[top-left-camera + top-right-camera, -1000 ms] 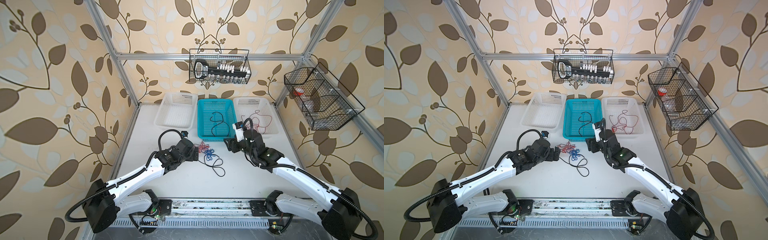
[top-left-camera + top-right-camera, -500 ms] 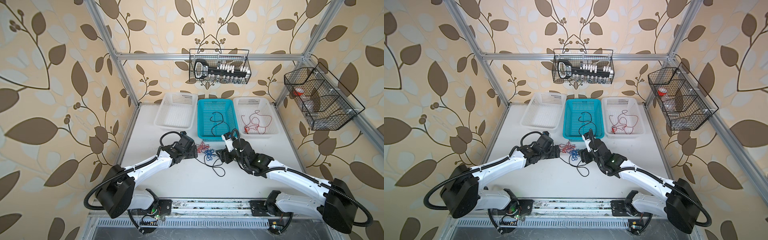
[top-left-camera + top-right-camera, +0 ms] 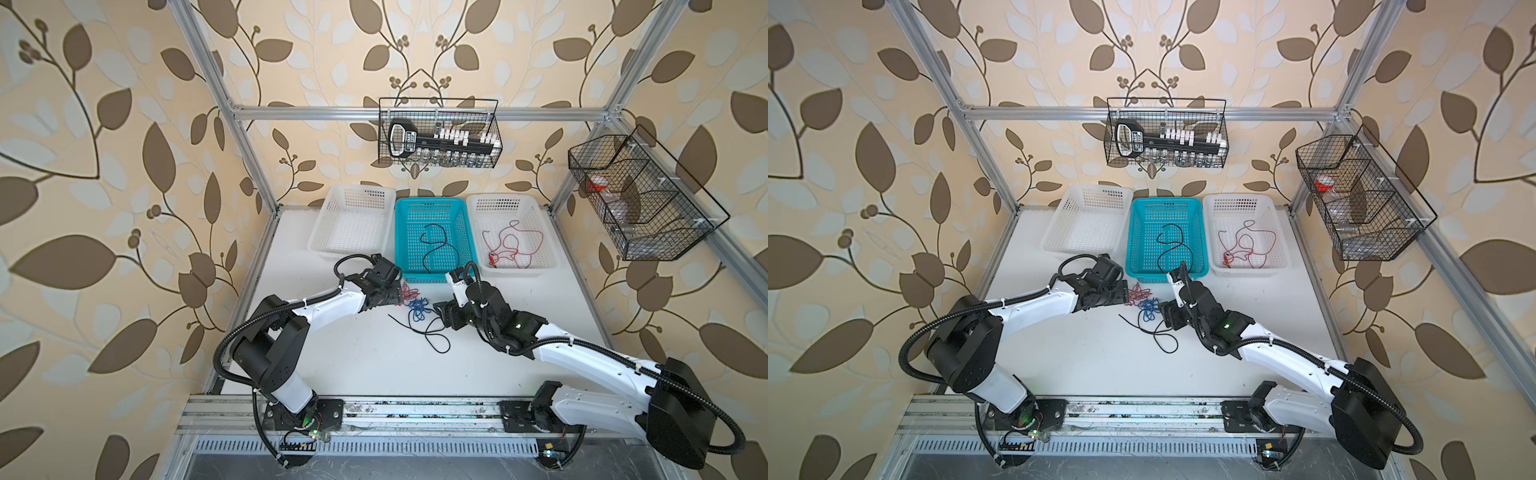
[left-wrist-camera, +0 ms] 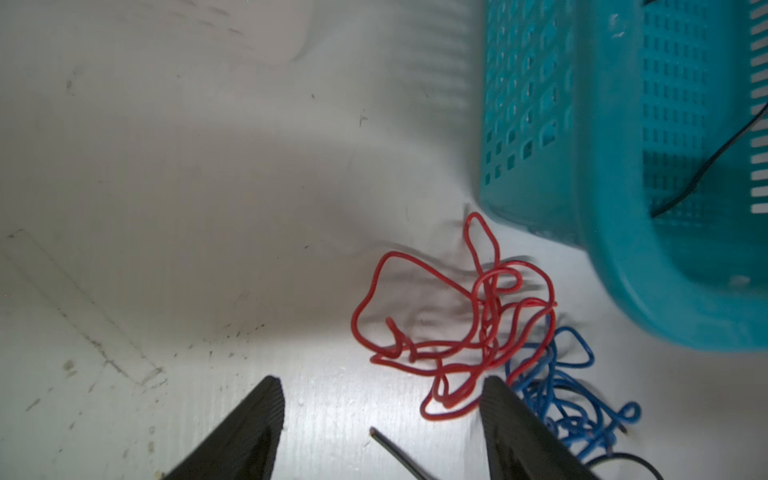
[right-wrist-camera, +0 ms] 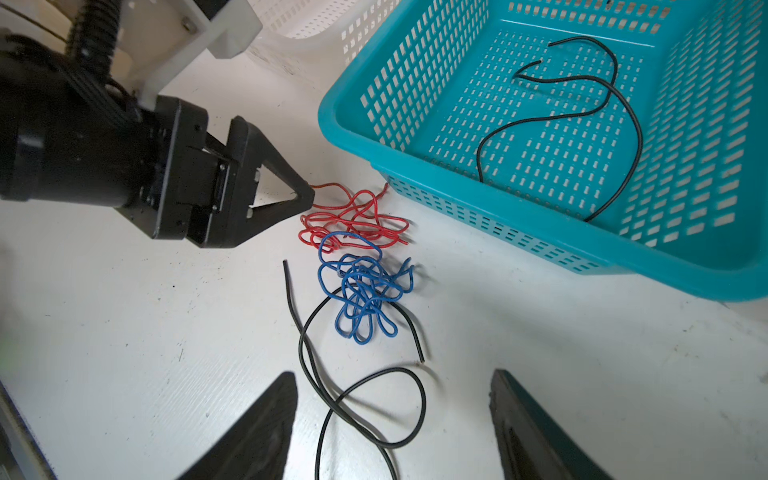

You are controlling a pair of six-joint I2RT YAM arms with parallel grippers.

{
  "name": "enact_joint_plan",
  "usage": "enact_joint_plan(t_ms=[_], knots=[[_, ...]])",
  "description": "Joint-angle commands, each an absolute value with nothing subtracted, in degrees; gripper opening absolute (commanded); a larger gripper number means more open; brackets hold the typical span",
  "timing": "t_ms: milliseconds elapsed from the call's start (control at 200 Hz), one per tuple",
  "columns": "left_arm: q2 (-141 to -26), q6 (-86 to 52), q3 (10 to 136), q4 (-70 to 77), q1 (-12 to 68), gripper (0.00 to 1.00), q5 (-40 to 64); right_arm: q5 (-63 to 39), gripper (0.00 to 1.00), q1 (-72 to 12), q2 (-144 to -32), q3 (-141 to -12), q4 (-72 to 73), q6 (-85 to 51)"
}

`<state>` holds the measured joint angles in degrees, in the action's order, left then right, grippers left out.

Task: Untangle and sort cables by color
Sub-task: Pick up the cable at the center of the table.

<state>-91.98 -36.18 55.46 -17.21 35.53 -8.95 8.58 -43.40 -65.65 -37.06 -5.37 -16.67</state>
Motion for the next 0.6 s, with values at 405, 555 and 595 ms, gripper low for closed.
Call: enact_joint_plan(t_ms=[405,555,595], knots=[[-97.37,-37.45,58.44,-14.67,33.97,0.55,-8.91,9.31,0.74,-43.77,-65.70,-35.56,-4.03,-17.93],[-97.96,-37.60,58.77,-14.38,33.78,0.47,-8.72,9.67,0.74,-43.86,-65.79,-35.46,-4.01,-17.86],[-98.17,-37.78,58.83,-14.35,33.72,0.46,-8.61,9.67,0.74,-43.90,-65.92,-35.59,-4.04,-17.91]])
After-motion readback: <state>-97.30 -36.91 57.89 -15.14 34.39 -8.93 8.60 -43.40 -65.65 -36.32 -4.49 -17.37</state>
